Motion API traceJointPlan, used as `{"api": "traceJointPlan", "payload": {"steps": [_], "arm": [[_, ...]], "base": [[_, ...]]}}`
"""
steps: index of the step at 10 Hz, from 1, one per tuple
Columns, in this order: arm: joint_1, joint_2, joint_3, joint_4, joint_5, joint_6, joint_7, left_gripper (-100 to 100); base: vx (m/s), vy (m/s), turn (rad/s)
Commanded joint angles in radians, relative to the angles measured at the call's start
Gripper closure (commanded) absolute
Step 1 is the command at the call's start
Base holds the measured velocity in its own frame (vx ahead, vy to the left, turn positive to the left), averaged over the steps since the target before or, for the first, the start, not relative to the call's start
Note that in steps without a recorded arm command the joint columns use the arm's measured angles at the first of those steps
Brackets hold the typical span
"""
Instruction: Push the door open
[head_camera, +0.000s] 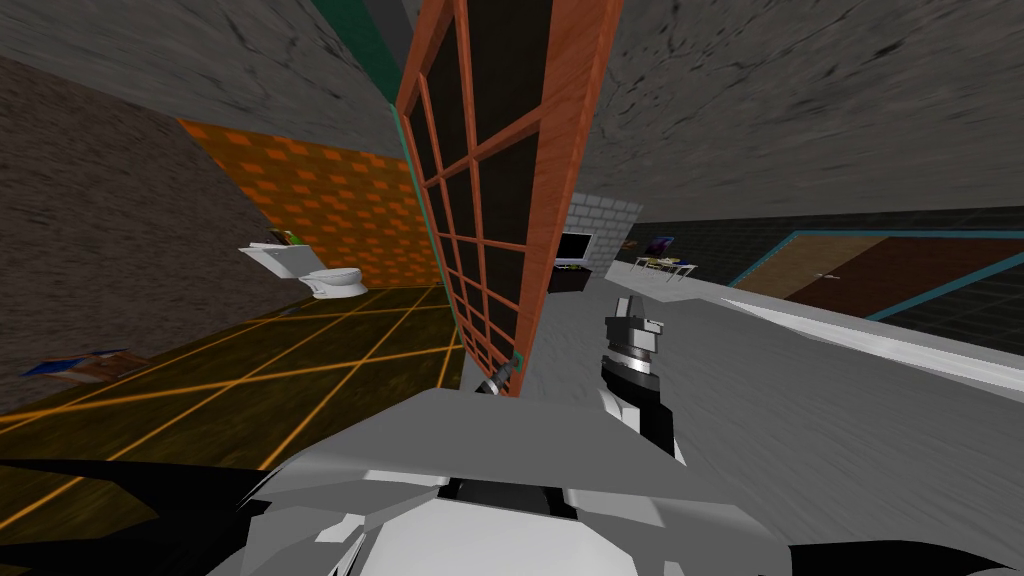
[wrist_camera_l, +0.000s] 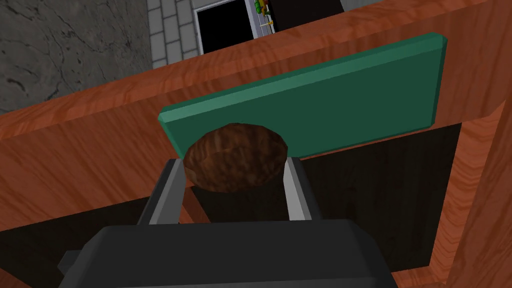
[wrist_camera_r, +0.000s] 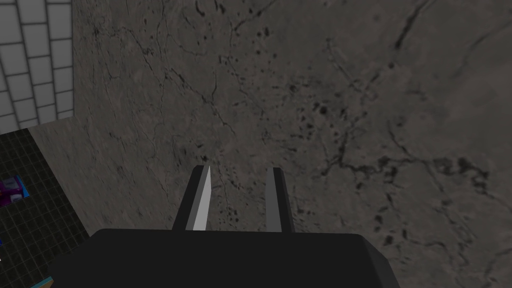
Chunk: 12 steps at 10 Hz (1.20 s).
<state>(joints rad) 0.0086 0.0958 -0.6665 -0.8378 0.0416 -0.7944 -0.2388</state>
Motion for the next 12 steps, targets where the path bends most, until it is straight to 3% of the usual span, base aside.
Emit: {"api": "traceJointPlan", "payload": {"steps": [1, 6, 8, 12], "arm": [[-0.001, 0.001, -0.003, 0.001, 0.022, -0.001, 0.050, 100], [0.000, 0.002, -0.012, -0.001, 0.048, -0.003, 0.153, 100], [0.001, 0.003, -0.020, -0.003, 0.075, -0.004, 0.219, 100], [0.002, 0.003, -0.029, -0.006, 0.102, -0.005, 0.317, 100]], "base": [[0.023, -0.019, 0.000], [0.018, -0.016, -0.001], [0.021, -0.015, -0.003], [0.019, -0.017, -0.001]]}}
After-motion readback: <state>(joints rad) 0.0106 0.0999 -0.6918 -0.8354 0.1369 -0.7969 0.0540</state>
